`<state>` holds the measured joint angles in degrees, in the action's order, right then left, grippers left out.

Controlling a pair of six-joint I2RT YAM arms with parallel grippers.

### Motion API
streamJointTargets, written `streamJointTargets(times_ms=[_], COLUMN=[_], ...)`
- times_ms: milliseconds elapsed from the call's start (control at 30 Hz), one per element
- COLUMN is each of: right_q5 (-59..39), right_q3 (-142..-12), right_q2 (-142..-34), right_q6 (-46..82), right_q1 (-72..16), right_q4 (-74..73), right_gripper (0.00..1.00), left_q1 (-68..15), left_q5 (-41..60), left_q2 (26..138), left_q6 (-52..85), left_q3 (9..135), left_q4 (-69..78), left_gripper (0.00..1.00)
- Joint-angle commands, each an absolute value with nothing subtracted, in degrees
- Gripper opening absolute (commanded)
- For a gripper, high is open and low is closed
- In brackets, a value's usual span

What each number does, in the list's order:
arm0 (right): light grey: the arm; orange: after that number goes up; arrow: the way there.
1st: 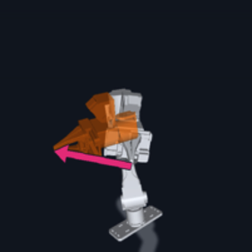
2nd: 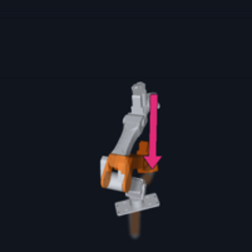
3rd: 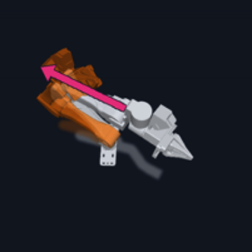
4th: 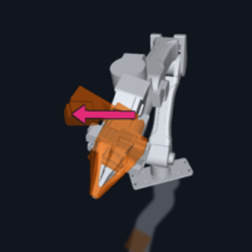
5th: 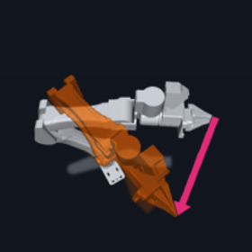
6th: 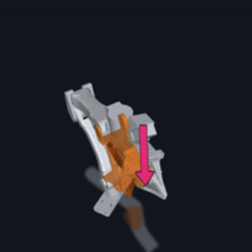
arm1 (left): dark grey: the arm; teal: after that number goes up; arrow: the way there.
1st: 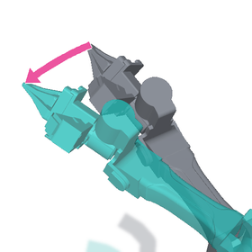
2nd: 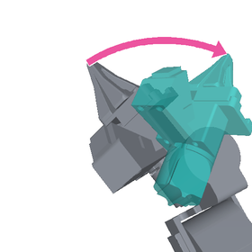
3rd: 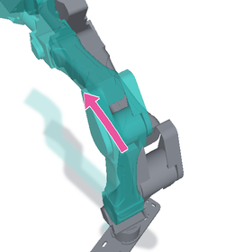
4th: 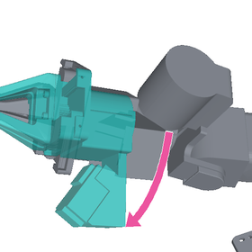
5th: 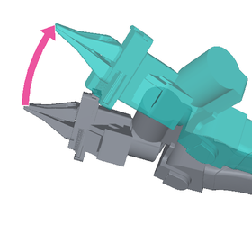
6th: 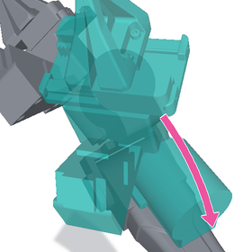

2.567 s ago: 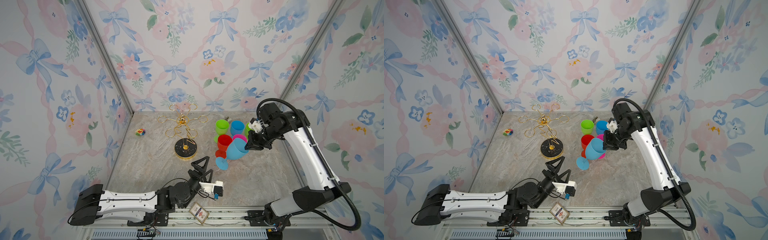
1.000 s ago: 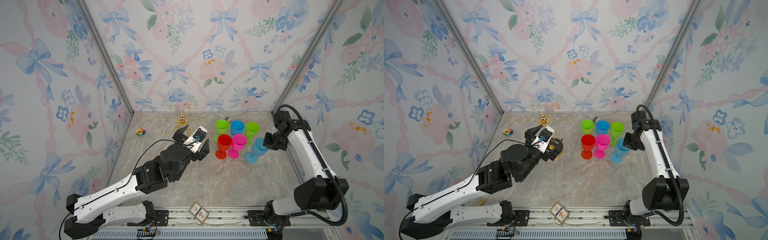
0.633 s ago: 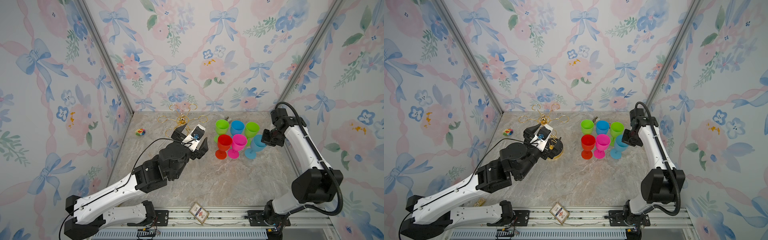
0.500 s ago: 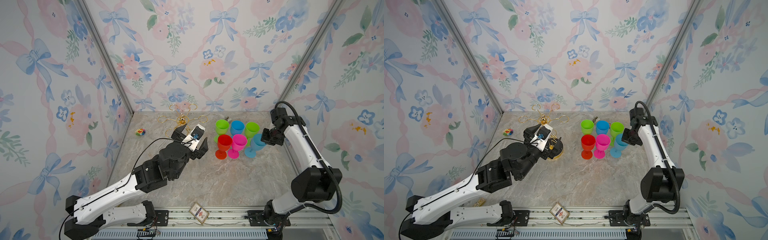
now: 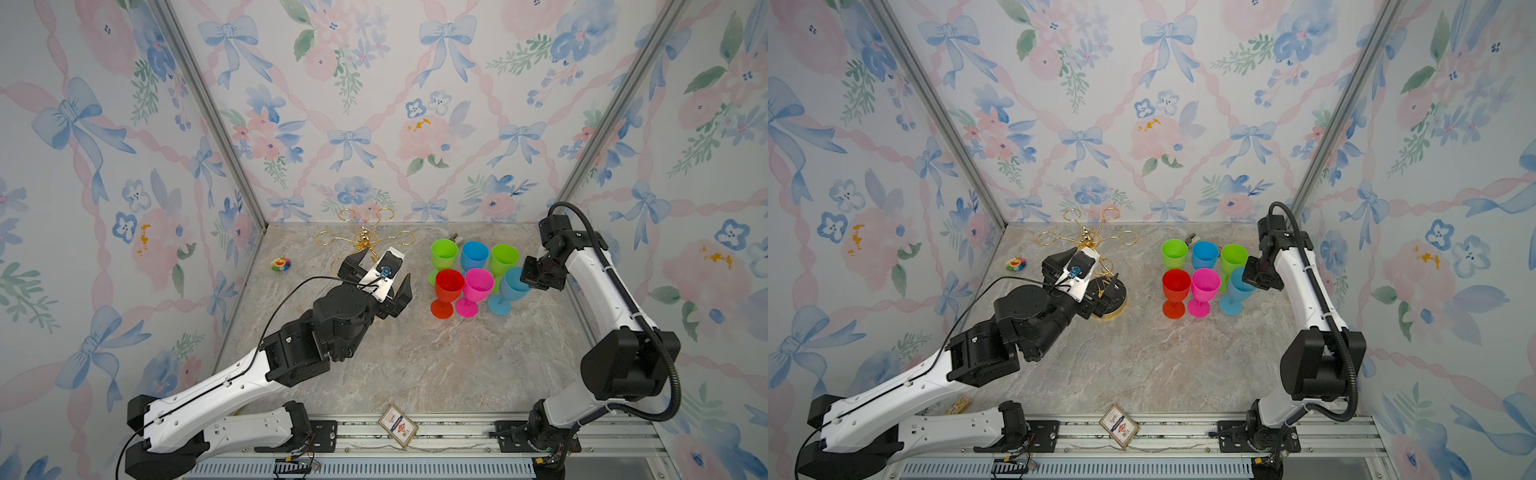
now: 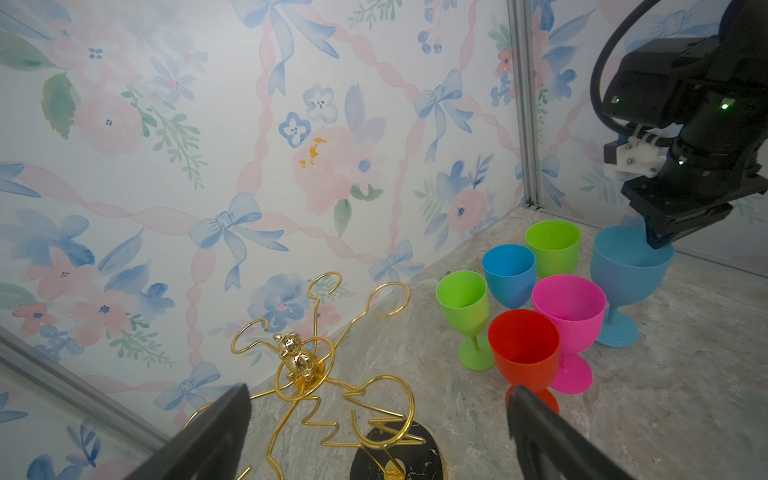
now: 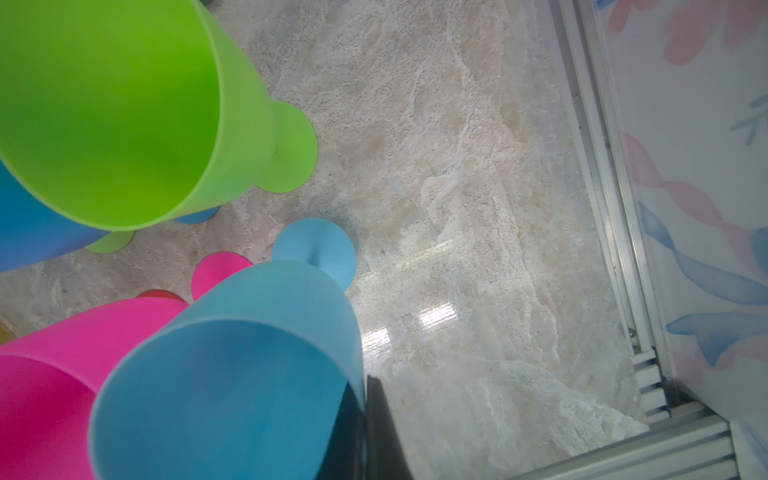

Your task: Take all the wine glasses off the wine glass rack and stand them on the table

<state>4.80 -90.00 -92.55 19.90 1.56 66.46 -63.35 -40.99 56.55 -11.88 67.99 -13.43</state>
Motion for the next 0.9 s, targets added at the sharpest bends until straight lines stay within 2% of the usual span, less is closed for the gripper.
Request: streamJointTargets(times_ms=[0,400,867], right_q5=[4.7,5.1,5.3], right_q3=[-91.3,-92.4,-92.3], right_q2=[-93.6,-96.1,-95.8], right_q6=[19.8,19.6,19.0], right_q1=[1.7,0.2,-0.1], right_q4=[65.9,65.8,65.8], right_gripper=[0.0,0.01,0.15], left_q1=[-63.0,-62.0,-52.4], left_q5=[-40.3,-39.8,-32.2], left_q2=[55.9,55.7,54.4], left_q6=[-10.9,-9.5,-2.0], left_q3=[67.5,67.7,67.4], left_q4=[-13.3,-14.8,-18.8], left_gripper=[0.98,0.98,0.98])
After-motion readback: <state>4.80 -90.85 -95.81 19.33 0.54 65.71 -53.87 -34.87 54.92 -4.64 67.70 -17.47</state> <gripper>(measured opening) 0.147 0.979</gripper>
